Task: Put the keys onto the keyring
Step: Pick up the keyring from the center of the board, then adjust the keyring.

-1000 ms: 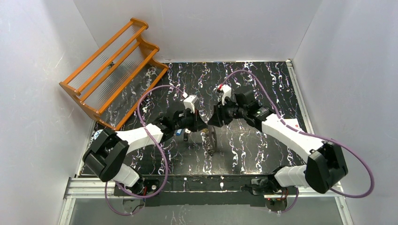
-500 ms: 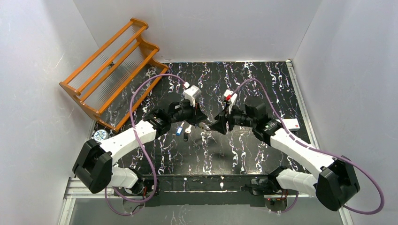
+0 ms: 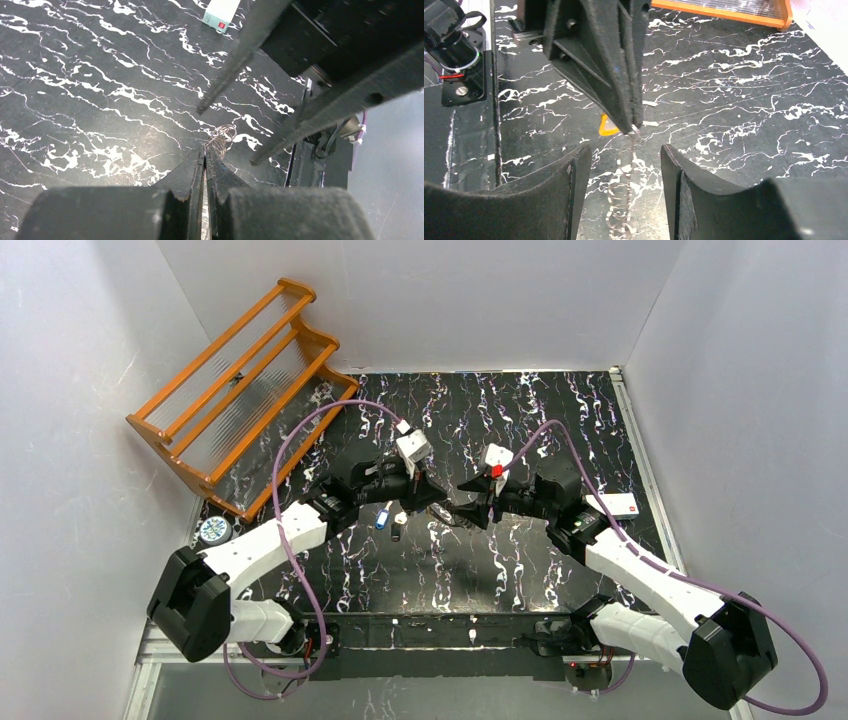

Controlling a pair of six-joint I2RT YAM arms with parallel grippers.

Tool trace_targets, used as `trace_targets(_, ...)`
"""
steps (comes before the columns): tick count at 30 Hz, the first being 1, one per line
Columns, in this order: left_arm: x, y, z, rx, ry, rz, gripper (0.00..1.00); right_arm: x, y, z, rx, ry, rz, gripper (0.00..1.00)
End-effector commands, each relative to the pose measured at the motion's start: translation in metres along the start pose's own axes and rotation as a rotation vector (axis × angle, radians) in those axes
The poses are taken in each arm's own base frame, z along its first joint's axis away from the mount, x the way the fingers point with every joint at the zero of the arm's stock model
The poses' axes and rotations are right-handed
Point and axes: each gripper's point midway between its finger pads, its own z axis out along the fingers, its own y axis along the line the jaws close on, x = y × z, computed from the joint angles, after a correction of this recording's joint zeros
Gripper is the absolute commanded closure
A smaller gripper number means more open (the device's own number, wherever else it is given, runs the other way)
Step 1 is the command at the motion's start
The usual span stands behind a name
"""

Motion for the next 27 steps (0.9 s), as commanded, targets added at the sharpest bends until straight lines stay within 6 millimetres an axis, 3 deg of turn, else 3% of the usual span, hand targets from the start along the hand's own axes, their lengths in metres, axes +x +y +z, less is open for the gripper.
trace_targets(1,-0.016,-0.030,-0.014,0.132,-0.075,0.175,1.00,-0.007,-0.001,0.000,-0.012,-0.027,-0.100,0.40)
trace_targets(6,-0.015,-0.040,-0.019,0.180,-0.095,0.273,1.00,-0.012,0.010,0.000,-0.082,-0.063,-0.152,0.43)
trace_targets(10,-0.015,-0.044,-0.020,0.194,-0.101,0.286,1.00,-0.012,0.023,0.002,-0.174,-0.079,-0.177,0.64)
trace_targets(18,-0.013,-0.046,-0.016,0.208,-0.094,0.274,1.00,-0.016,0.025,0.004,-0.202,-0.092,-0.181,0.69)
trace_targets(27,-0.010,-0.049,-0.014,0.225,-0.087,0.273,1.00,-0.019,0.027,0.007,-0.212,-0.111,-0.170,0.91)
